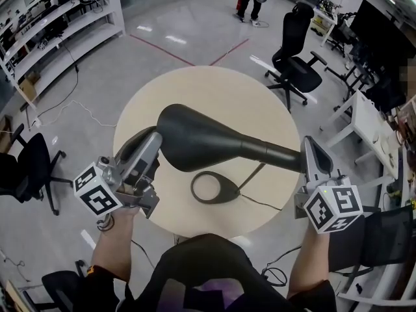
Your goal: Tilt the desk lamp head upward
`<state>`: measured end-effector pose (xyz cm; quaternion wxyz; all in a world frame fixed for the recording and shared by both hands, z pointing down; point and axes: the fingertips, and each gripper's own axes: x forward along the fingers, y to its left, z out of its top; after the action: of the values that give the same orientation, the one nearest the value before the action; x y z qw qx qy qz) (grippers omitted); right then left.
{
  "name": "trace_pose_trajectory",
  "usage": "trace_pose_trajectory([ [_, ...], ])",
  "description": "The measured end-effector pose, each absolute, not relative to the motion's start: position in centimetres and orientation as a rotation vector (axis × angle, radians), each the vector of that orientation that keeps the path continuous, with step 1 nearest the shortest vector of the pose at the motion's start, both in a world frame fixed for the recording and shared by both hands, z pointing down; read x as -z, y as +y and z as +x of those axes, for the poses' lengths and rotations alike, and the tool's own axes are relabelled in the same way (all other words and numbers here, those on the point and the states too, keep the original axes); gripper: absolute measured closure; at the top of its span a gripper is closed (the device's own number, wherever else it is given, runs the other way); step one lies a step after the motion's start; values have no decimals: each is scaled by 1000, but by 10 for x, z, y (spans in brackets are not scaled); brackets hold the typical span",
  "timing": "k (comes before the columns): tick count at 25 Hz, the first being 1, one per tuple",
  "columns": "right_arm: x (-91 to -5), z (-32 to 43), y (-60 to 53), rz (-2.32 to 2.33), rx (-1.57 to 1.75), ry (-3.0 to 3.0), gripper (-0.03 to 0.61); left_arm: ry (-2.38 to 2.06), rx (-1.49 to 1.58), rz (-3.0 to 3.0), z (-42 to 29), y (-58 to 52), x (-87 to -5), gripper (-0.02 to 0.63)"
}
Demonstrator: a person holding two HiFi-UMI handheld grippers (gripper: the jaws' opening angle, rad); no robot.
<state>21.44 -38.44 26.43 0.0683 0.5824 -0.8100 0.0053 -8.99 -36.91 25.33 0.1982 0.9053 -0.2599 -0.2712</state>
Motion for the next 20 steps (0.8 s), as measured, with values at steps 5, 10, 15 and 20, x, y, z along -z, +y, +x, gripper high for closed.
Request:
trace_pose_trajectory([
  [5, -280, 215, -376, 1771, -75, -2453, 565, -710, 776, 2604, -86, -359, -231, 502],
  [10, -286, 217, -378, 1777, -129, -2456, 565, -715, 755, 2697, -75, -356, -199, 502],
  [15, -292, 216, -380, 1770, -150, -2436, 565, -704, 726, 2760, -65, -353, -175, 503],
  [20, -298, 216, -381, 1773, -160, -2412, 565, -674, 721, 2811, -51, -351, -153, 505],
])
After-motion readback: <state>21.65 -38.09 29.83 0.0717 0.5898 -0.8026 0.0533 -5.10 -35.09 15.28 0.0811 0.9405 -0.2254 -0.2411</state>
